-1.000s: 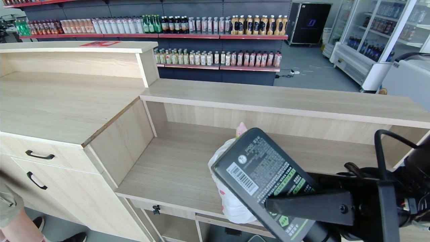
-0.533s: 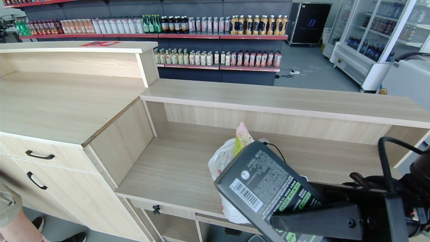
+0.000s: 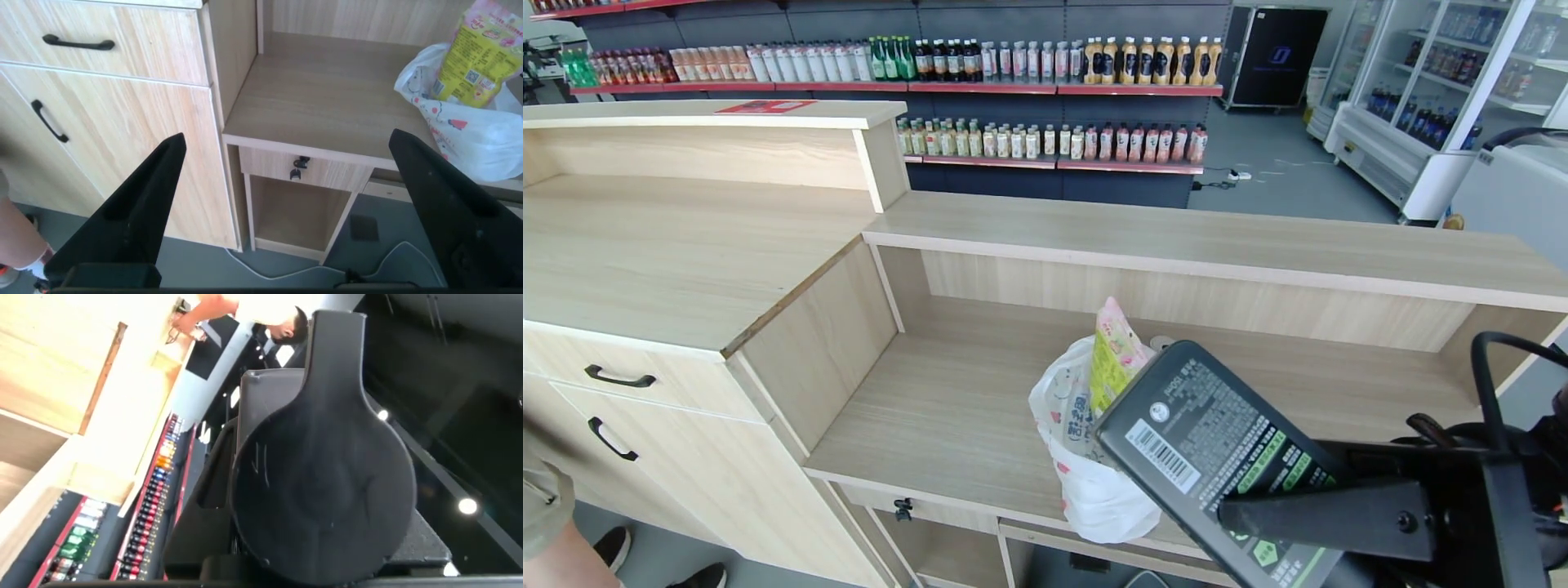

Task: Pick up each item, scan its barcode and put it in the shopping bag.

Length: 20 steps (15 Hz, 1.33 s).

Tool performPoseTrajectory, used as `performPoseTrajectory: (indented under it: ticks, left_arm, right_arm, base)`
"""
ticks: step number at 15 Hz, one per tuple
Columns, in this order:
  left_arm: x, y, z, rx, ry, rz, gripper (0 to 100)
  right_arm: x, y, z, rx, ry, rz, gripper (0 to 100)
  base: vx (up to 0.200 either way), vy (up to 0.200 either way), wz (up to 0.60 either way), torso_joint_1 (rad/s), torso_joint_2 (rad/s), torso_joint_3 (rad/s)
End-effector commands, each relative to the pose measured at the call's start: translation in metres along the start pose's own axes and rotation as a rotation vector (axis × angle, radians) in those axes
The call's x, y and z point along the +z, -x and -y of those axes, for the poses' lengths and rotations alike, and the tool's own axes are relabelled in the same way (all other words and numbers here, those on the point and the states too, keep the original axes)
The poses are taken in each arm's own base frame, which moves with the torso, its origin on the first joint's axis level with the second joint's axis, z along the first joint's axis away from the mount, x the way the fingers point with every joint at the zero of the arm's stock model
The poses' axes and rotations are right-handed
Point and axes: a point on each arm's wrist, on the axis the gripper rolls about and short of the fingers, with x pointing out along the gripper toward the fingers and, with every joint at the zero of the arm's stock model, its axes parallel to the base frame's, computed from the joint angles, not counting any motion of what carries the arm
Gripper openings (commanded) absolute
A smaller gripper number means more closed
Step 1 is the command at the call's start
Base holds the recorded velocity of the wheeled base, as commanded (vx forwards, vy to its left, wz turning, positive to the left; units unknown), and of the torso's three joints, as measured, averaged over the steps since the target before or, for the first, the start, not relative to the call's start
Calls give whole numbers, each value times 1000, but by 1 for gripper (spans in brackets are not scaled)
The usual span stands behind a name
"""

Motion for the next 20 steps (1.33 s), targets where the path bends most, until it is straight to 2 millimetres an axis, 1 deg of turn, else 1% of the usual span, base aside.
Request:
performPoseTrajectory:
  ticks: [1,11,12,13,14,15,16,17,18,20]
  left_arm:
    - [0,0,0,0,0,0,100]
    - [0,0,0,0,0,0,100]
    - [0,0,0,0,0,0,100]
    - [0,0,0,0,0,0,100]
    - [0,0,0,0,0,0,100]
    - [0,0,0,0,0,0,100]
    - [0,0,0,0,0,0,100]
    - [0,0,0,0,0,0,100]
    - [0,0,0,0,0,0,100]
    - [0,0,0,0,0,0,100]
  right_arm:
    - [-1,3,4,-3,14,-8,0]
    - [3,4,3,10,11,6,0]
    - [4,5,2,30,-4,11,0]
    - [-2,8,0,51,-38,-12,0]
    - [-9,13,-3,95,-147,-68,0]
    - [-11,35,-15,242,-379,-223,0]
    - [-11,51,-19,332,-541,-335,0]
    - [-16,81,-17,427,-763,-550,0]
    - [-22,110,-16,467,-862,-732,0]
    - [-22,142,-13,460,-973,-902,0]
  base:
    - [0,0,0,0,0,0]
    - [0,0,0,0,0,0]
    - [0,0,0,0,0,0]
    - [0,0,0,0,0,0]
    - [0,0,0,0,0,0]
    - [0,0,0,0,0,0]
    - [0,0,0,0,0,0]
    - [0,0,0,0,0,0]
    - [0,0,0,0,0,0]
    - [0,0,0,0,0,0]
